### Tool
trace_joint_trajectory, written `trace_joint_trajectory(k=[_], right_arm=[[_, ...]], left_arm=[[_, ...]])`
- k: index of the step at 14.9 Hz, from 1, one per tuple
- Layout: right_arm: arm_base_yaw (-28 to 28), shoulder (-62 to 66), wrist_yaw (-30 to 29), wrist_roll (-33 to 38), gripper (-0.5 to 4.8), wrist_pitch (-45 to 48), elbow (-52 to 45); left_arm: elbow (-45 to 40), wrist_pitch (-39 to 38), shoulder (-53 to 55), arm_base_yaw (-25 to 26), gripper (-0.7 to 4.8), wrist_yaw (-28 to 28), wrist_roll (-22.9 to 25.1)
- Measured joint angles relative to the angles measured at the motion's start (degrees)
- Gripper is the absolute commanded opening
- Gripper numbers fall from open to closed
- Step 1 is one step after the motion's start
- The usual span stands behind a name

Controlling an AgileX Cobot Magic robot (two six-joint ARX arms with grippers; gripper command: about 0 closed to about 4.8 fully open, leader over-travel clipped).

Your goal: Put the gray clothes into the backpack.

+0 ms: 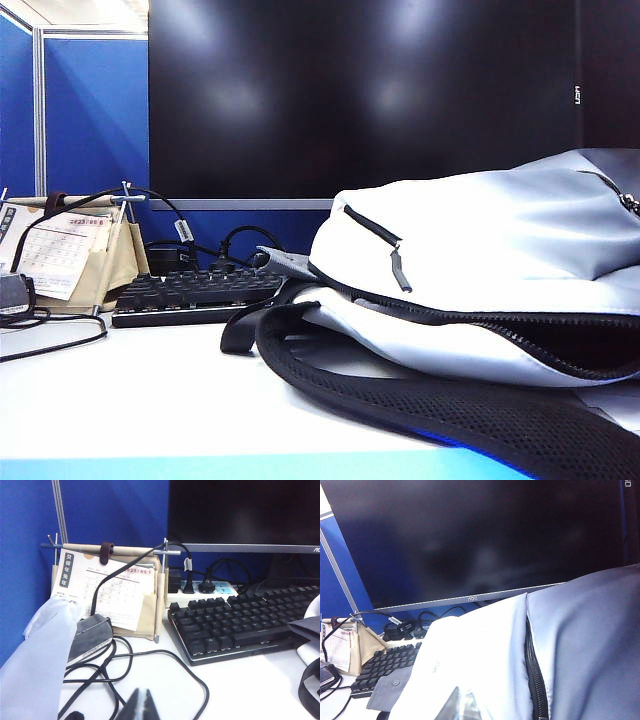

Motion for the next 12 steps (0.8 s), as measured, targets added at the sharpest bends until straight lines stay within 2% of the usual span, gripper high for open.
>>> trace_joint_trajectory(k=[8, 9, 12], right_arm=[[0.0, 0.0, 0.0, -0.02, -0.05, 0.0, 0.0], [0.0, 0.0, 0.04, -2.12, -0.05, -0.02, 0.02], [-0.94, 0.0, 0.0, -16.35, -0.05, -2.38, 0.0]], left_arm=[[0.0, 0.0, 0.0, 0.0, -0.02, 0.02, 0.02], [0.0, 0.0, 0.0, 0.0, -0.02, 0.02, 0.02], [0.0, 0.0, 0.0, 0.0, -0.02, 0.07, 0.02]])
